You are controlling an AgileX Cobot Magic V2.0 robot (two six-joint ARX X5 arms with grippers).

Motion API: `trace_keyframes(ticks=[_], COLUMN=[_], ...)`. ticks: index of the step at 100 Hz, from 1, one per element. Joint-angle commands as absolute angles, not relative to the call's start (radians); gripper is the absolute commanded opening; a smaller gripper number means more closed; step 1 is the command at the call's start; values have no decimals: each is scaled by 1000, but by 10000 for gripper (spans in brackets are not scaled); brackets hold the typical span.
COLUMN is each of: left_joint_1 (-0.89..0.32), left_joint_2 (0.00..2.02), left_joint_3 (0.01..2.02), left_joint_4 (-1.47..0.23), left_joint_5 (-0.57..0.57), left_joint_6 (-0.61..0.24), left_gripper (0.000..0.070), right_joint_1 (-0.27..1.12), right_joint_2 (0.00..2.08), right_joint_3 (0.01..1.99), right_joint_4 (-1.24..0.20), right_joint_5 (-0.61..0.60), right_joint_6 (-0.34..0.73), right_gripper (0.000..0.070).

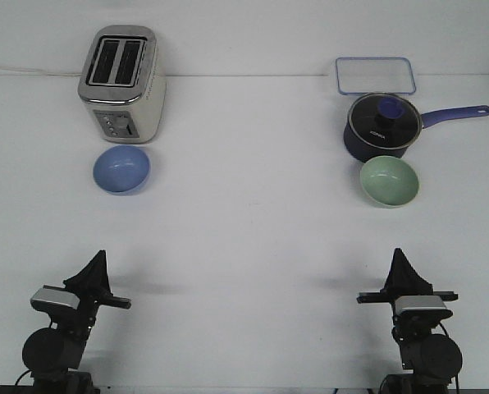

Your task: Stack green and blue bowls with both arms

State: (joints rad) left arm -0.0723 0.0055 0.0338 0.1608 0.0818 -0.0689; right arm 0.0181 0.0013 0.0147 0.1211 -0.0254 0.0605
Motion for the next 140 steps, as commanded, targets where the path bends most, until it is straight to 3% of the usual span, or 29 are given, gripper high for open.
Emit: trace_keyframes(ticks=[1,80,113,140], left_joint_1=[-72,-72,-72,-72], left_joint_2=[3,3,3,3], left_joint_3=[14,14,14,14], left_joint_4=[174,174,174,174], left_joint_5=[81,81,81,81], left_joint_6=[-57,-57,-57,-57], left_gripper=[12,12,11,12], right_joint_1=[19,19,19,19], right_joint_2=[1,2,36,213], right_joint_3=[12,81,315,571], right_joint_4=[134,110,-200,-470], right_joint_5=[-25,-24,9,9], right_joint_6=[72,74,22,-17], right_gripper=[7,7,7,7])
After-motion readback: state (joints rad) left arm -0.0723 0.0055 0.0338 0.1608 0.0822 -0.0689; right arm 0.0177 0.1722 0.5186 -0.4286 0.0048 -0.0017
